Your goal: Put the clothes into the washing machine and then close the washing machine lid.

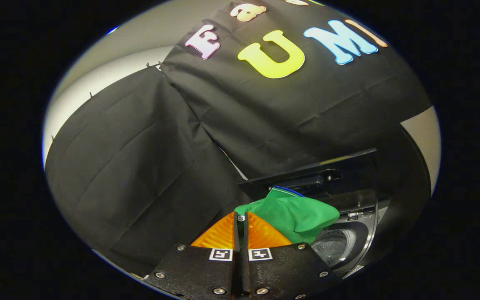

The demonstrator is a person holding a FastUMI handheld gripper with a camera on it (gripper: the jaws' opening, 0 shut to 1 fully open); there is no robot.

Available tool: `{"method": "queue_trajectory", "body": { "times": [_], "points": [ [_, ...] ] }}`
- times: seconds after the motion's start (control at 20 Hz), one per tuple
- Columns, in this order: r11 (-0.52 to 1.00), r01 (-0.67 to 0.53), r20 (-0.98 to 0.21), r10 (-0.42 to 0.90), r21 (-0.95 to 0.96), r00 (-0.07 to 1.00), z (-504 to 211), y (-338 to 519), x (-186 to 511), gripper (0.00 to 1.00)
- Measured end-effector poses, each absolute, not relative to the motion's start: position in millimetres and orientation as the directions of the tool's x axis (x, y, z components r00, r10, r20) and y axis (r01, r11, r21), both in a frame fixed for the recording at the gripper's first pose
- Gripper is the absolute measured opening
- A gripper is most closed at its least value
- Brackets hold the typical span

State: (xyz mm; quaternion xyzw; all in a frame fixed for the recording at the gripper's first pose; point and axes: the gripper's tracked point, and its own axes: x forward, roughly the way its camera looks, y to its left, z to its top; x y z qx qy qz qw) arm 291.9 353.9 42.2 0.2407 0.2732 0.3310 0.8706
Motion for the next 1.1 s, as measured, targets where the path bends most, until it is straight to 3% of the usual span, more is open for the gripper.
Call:
{"method": "queue_trajectory", "body": {
  "times": [1.1],
  "points": [
    [0.846,-0.395,-0.551,0.533,0.358,0.642,-123,361,309,0.00]
  ]
}}
